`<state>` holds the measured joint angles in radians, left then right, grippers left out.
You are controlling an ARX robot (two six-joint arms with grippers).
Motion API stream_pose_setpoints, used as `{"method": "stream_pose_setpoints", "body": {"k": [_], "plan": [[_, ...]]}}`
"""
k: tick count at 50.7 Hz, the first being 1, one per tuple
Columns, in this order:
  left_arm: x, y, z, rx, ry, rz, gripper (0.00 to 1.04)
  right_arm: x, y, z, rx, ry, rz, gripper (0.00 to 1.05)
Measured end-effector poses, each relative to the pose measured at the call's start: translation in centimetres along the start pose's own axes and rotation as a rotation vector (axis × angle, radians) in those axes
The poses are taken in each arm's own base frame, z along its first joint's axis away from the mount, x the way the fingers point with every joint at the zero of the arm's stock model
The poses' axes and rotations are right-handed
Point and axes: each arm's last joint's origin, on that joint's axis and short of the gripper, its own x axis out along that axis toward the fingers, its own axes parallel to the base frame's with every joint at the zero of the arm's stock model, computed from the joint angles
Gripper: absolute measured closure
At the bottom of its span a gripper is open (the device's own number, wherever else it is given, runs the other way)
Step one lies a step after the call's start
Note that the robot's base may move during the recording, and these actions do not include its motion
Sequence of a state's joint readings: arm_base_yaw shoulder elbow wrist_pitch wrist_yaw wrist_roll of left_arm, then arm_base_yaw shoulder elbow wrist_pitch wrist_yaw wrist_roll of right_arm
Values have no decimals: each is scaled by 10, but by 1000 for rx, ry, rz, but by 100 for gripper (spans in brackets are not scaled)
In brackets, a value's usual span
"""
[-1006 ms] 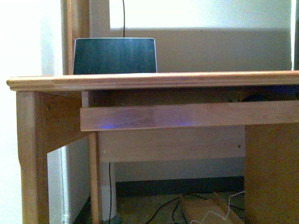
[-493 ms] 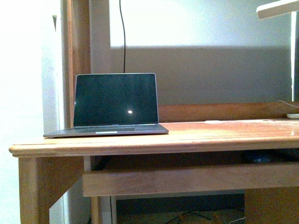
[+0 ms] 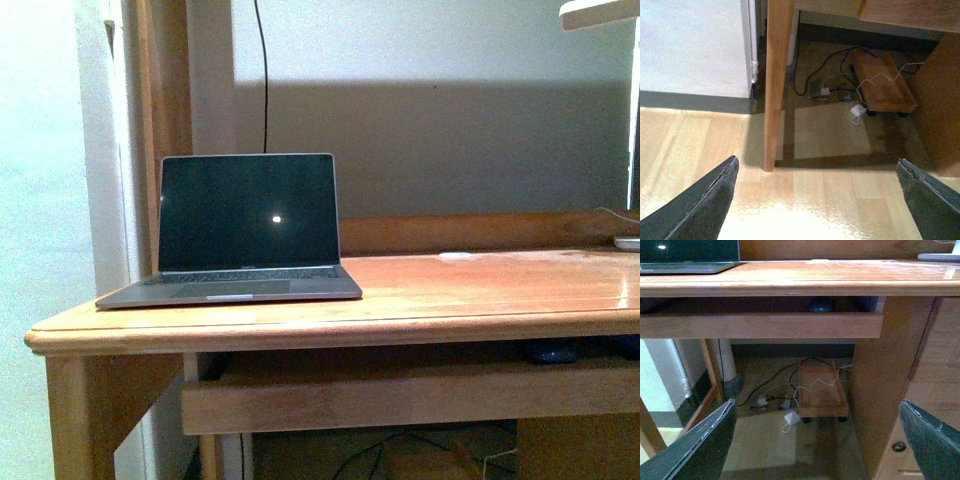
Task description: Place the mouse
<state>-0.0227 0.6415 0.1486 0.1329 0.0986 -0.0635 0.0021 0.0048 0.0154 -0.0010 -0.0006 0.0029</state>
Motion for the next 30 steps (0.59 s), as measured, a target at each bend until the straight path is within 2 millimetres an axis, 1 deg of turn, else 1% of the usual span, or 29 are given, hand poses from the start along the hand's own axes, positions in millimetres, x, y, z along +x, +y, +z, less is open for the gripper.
{"method": "stream_pose_setpoints", "body": {"k": [2, 11, 12, 13, 14, 18, 19, 23, 26, 30], "plan": [[9, 0, 4, 44, -7, 10, 8, 0, 0, 0, 0, 0, 0, 7], [61, -6, 16, 415, -80, 22, 8, 0, 0, 0, 0, 0, 0, 7], [76, -8, 18, 523, -116, 11, 8, 0, 0, 0, 0, 0, 0, 7], [84, -9, 19, 577, -137, 6, 8, 0, 0, 0, 0, 0, 0, 7], [87, -10, 20, 592, -149, 2, 8, 0, 0, 0, 0, 0, 0, 7], [112, -15, 21, 788, -239, -31, 8, 0, 0, 0, 0, 0, 0, 7], [115, -16, 21, 812, -251, -37, 8, 0, 0, 0, 0, 0, 0, 7], [144, -23, 22, 1043, -362, -91, 8, 0, 0, 0, 0, 0, 0, 7], [166, -25, 25, 1168, -397, -92, 8, 0, 0, 0, 0, 0, 0, 7], [189, -25, 33, 1265, -431, -97, 8, 0, 0, 0, 0, 0, 0, 7]]}}
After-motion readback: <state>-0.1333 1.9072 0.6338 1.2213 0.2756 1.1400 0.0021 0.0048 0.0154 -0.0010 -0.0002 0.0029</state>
